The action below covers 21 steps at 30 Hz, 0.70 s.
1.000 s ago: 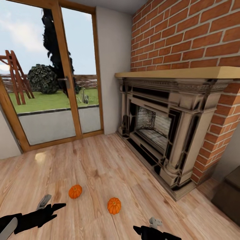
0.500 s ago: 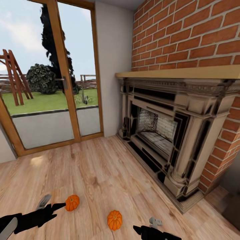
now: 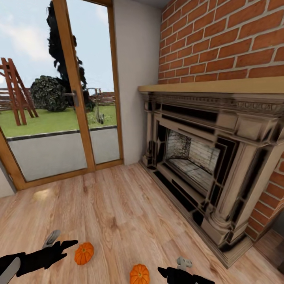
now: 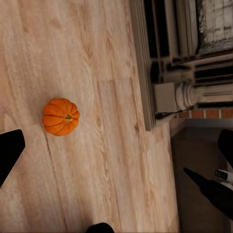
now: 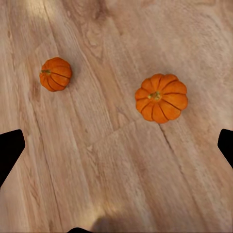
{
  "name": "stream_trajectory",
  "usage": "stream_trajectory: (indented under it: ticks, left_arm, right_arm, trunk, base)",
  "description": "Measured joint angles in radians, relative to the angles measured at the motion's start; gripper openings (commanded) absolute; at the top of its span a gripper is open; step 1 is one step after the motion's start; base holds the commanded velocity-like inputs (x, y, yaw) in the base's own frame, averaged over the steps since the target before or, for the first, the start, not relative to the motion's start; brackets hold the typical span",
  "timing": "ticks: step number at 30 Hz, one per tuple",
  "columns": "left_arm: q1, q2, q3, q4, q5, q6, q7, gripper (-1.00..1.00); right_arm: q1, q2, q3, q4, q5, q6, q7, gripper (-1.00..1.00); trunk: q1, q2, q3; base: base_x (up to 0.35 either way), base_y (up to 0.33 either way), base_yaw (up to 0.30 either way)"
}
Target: Place each of the two pumpkins and all three candles from the living room inside a cabinet in the living room (use any cabinet), then make sure every cabinet is closed, and position the cauldron so it is next to a table in the living room.
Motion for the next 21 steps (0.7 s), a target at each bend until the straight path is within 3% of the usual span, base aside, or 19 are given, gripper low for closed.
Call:
stream_trajectory:
  ticks: [6, 10, 12, 14, 18, 21]
  left_arm:
    - [0.0, 0.001, 0.0, 0.0, 0.0, 0.0, 0.0, 1.0]
    - [0.0, 0.001, -0.001, 0.0, 0.0, 0.0, -0.001, 1.0]
    - [0.0, 0.001, 0.0, 0.0, 0.0, 0.0, -0.002, 1.0]
    - [0.0, 0.001, -0.001, 0.0, 0.0, 0.0, -0.002, 1.0]
    - [0.0, 0.0, -0.001, 0.0, 0.0, 0.0, -0.002, 1.0]
    - [0.0, -0.001, -0.001, 0.0, 0.0, 0.0, -0.002, 1.0]
  right_arm:
    - [0.0, 0.001, 0.0, 0.01, -0.005, 0.001, -0.034, 1.0]
    - [0.0, 0.003, 0.0, 0.003, -0.009, -0.004, -0.207, 1.0]
    - [0.0, 0.01, -0.003, 0.0, -0.008, -0.034, -0.322, 1.0]
    - [0.0, 0.019, -0.002, -0.001, -0.007, -0.064, -0.392, 1.0]
    - [0.0, 0.03, -0.002, -0.004, -0.008, -0.08, -0.413, 1.0]
    - [0.0, 0.032, -0.002, -0.013, -0.009, -0.08, -0.348, 1.0]
  trunk:
    - [0.0, 0.0, 0.0]
    - [0.0, 0.0, 0.0]
    - [0.0, 0.0, 0.0]
    - [0.0, 0.0, 0.0]
    - [0.0, 0.0, 0.0]
    - [0.0, 0.0, 0.0]
  base:
    - [0.015, 0.163, 0.0]
    - [0.002, 0.049, 0.0]
    - [0.001, 0.014, 0.0]
    - [0.0, 0.006, 0.0]
    - [0.0, 0.002, 0.0]
    - [0.007, 0.019, 0.0]
